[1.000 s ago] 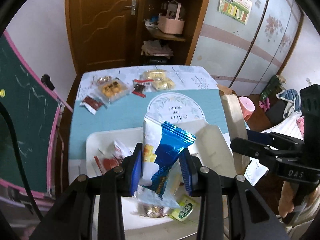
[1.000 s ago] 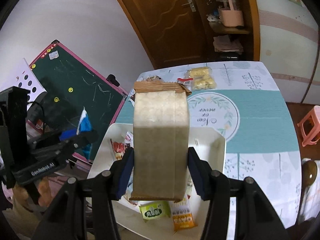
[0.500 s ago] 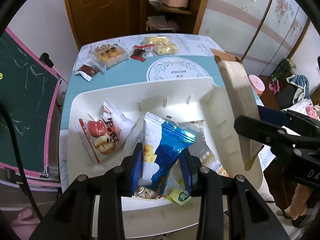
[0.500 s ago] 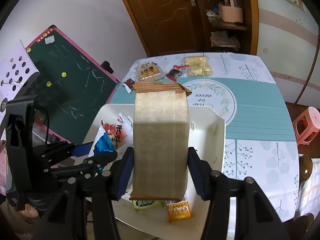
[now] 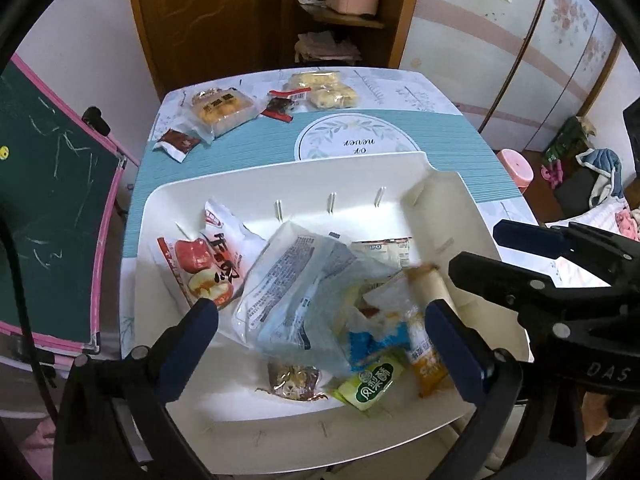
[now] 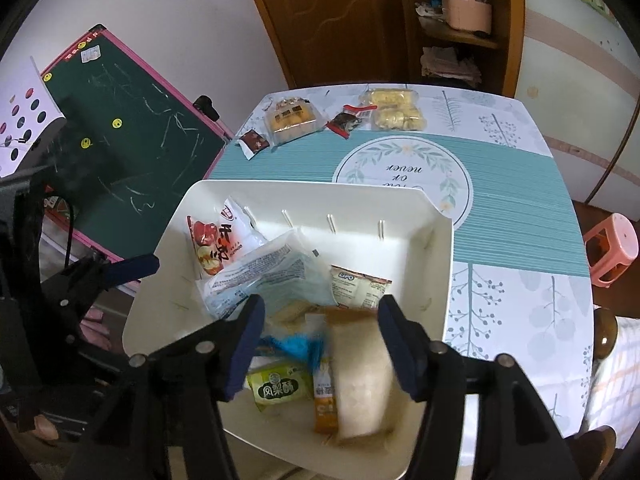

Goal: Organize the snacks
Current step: 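Withdraw both open tools from the tray toward the remaining snacks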

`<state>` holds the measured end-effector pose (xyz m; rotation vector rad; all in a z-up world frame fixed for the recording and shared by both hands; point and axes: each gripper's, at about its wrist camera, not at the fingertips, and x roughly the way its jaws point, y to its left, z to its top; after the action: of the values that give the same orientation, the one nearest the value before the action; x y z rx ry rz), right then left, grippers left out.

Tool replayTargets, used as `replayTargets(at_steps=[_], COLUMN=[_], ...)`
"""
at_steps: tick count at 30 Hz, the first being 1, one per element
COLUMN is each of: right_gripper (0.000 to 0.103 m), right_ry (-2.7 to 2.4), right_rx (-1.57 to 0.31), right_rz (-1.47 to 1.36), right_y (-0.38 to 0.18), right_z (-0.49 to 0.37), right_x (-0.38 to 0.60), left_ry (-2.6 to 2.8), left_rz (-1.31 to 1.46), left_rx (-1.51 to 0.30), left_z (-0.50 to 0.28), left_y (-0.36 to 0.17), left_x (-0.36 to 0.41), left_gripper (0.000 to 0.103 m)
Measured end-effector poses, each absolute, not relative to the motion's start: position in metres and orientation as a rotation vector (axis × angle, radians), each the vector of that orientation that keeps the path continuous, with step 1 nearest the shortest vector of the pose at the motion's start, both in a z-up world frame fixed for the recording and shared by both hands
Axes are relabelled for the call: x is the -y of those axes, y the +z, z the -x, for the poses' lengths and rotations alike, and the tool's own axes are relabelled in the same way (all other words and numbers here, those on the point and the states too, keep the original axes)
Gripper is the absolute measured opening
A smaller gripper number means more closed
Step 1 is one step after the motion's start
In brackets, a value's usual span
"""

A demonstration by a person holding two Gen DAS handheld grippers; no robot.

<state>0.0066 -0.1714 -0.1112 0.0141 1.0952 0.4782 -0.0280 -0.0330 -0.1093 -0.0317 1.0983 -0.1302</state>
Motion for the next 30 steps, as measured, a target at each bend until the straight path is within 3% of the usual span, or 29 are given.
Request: replayTargets(at_steps=[30], right_gripper=[0.064], right_ry=[0.518], right_rx=[-1.097], right_rz=[-0.041], right_y=[-0.115], right_z=[-0.012], right_x=[0.168], left_ry=[-0.137], left_rz=[0.035], left_rx=[-1.030], left_z=[0.029], left_y=[-0.100], left_x=[0.028], left_gripper=[0.103])
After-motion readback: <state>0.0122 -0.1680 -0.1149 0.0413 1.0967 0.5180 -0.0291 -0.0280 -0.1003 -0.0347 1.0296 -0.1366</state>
